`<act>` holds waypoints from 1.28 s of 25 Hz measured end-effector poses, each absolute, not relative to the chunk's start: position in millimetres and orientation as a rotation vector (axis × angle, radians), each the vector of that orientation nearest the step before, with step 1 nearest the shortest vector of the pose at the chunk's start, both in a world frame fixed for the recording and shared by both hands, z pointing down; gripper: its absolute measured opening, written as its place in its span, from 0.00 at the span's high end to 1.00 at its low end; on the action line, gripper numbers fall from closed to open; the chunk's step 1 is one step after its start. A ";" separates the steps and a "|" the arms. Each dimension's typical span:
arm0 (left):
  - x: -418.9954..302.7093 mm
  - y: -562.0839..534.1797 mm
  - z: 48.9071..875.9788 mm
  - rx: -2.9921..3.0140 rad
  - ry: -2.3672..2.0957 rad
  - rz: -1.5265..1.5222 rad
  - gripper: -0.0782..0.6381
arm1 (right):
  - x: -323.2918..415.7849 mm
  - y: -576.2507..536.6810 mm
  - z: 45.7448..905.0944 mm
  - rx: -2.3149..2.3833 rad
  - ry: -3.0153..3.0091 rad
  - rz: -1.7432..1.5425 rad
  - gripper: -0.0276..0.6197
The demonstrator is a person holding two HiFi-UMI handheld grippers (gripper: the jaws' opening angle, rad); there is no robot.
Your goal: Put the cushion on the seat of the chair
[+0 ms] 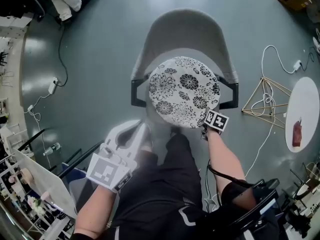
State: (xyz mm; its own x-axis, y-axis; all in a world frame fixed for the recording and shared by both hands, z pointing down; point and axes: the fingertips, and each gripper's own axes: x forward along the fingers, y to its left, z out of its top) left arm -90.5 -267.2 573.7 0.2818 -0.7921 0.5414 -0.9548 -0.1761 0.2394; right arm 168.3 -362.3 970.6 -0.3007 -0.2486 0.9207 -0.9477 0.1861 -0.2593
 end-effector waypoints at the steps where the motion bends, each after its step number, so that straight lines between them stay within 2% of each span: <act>1: -91.0 -266.5 576.0 2.021 -1.562 0.409 0.88 | 169.3 -361.9 972.4 1.141 -1.699 1.145 0.89; 3: -88.7 -265.4 578.8 2.019 -1.555 0.408 0.88 | 171.3 -361.4 976.1 1.132 -1.698 1.113 0.87; 8: -84.6 -263.9 581.9 2.021 -1.527 0.398 0.88 | 180.4 -357.8 987.9 1.137 -1.659 1.066 0.73; 12: -88.1 -259.8 583.3 2.024 -1.526 0.394 0.88 | 187.5 -357.6 991.7 1.188 -1.626 1.050 0.65; 18: -96.1 -249.5 580.7 2.051 -1.536 0.397 0.88 | 202.4 -356.4 985.6 1.282 -1.581 1.038 0.47; 26: -92.7 -243.4 559.9 2.094 -1.509 0.357 0.88 | 191.3 -368.6 932.4 1.313 -1.700 0.849 0.45; 32: -89.0 -236.5 537.1 2.142 -1.503 0.311 0.88 | 164.5 -374.0 878.1 1.329 -1.852 0.827 0.46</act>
State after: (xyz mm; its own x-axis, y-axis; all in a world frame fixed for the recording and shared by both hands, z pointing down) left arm -89.0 -236.5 537.1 0.3642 -0.8119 0.4563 -0.9263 -0.2648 0.2680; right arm 164.5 -374.0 878.1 -0.2268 -0.5100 0.8297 -0.9583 0.2690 -0.0966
